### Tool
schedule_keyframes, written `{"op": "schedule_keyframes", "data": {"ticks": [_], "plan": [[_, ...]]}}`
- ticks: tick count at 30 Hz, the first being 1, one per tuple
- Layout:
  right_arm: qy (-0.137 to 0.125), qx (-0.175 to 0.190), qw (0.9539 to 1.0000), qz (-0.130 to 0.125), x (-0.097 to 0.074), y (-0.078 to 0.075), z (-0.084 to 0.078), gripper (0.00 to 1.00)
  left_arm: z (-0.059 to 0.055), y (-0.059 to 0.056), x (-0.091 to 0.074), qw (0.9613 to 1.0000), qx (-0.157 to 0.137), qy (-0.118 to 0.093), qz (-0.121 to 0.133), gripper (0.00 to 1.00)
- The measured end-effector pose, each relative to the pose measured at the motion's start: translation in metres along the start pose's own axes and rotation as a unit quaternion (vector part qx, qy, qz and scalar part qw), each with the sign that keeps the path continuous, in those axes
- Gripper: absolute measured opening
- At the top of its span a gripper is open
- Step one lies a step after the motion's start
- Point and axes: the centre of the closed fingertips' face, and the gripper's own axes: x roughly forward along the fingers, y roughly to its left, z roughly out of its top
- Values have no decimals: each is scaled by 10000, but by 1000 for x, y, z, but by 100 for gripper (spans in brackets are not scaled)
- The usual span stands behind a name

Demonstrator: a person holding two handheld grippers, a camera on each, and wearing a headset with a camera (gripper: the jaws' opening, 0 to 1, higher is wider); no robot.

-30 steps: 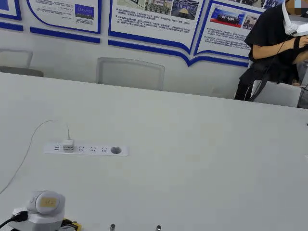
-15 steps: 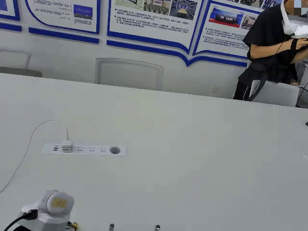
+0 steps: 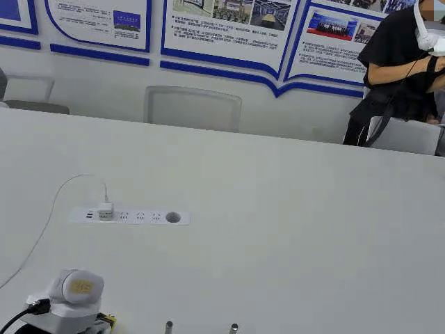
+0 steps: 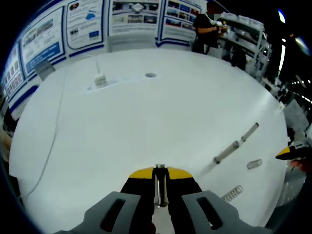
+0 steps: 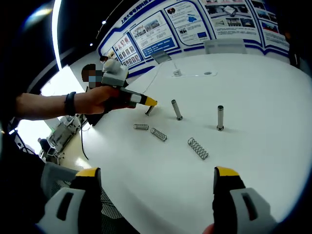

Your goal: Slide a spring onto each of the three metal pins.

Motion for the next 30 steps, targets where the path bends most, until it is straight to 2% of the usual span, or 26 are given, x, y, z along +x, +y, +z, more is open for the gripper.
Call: {"op": "schedule_keyframes", "data": {"ticks": [15,30], "plan": [[-69,0,10000,21,-1,2,4,97,-2,0,-18,9997,-188,-167,37,7],[-68,-27,10000,42,0,5,4,97,-6,3,-32,9994,-204,-276,91,7]]}}
